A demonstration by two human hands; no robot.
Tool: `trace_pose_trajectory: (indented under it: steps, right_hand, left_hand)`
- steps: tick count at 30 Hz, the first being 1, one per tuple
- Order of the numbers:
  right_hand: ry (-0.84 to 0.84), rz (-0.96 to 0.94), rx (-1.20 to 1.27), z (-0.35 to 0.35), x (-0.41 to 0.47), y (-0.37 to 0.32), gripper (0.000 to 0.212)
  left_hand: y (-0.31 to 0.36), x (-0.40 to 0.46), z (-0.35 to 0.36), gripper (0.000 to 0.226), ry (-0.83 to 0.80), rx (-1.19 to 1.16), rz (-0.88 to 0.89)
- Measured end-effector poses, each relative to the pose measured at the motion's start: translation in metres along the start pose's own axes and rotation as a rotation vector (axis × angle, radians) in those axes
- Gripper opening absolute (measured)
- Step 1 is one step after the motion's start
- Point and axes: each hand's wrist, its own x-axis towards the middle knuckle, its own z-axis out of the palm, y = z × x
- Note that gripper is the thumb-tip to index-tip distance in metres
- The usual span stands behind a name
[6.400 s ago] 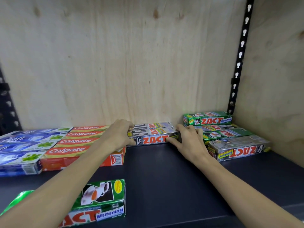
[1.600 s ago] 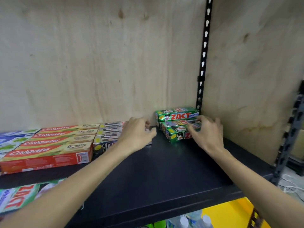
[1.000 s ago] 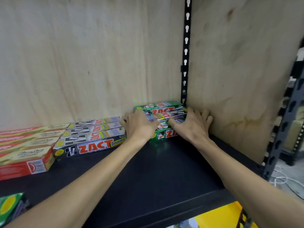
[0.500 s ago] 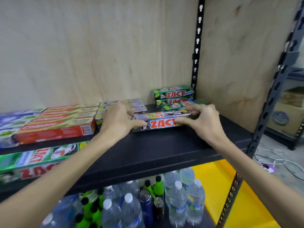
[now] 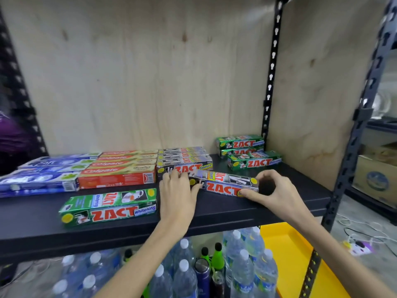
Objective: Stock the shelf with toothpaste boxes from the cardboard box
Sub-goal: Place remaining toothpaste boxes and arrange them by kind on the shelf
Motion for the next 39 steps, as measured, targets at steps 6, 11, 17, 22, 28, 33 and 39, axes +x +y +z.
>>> trace_pose_trajectory:
  steps: [6, 11, 17, 22, 28, 33, 39]
  right_hand:
    - [-0.013, 0.006, 0.149, 0.005, -0.027, -0.016, 0.038]
    - [0.154, -0.022, 0.219, 0.032, -0.057, -0.035, 0.03]
    - [0.298, -0.063, 0.05, 0.074, -0.072, -0.052, 0.051]
    - [0.251, -0.212, -0.134, 0.091, -0.068, -0.066, 0.027]
    - [0.013, -0.272, -0.098, 0.088, -0.059, -0.068, 0.04]
    - [-0.025, -0.116, -0.118, 0.086, -0.013, -0.056, 0.032]
    - [-0.148, 0.089, -0.084, 0.087, 0.042, -0.048, 0.092]
  left_hand:
    - [-0.005, -0.002, -0.006, 0.027, -0.066, -0.41, -0.115]
    - [-0.01, -0.011, -0.017, 0.037, -0.166, -0.628, -0.095]
    - [-0.004, -0.027, -0.042, 0.053, -0.507, -0.779, -0.034]
    - [-0.017, -0.006, -0.048, 0.048, -0.685, -0.67, 0.075]
    - [-0.025, 0.03, -0.059, 0.05, -0.716, -0.342, 0.2]
    - [-0.036, 0.051, -0.062, 0.047, -0.779, -0.18, 0.266]
    - [-0.064, 0.074, -0.057, 0.068, -0.718, -0.17, 0.218]
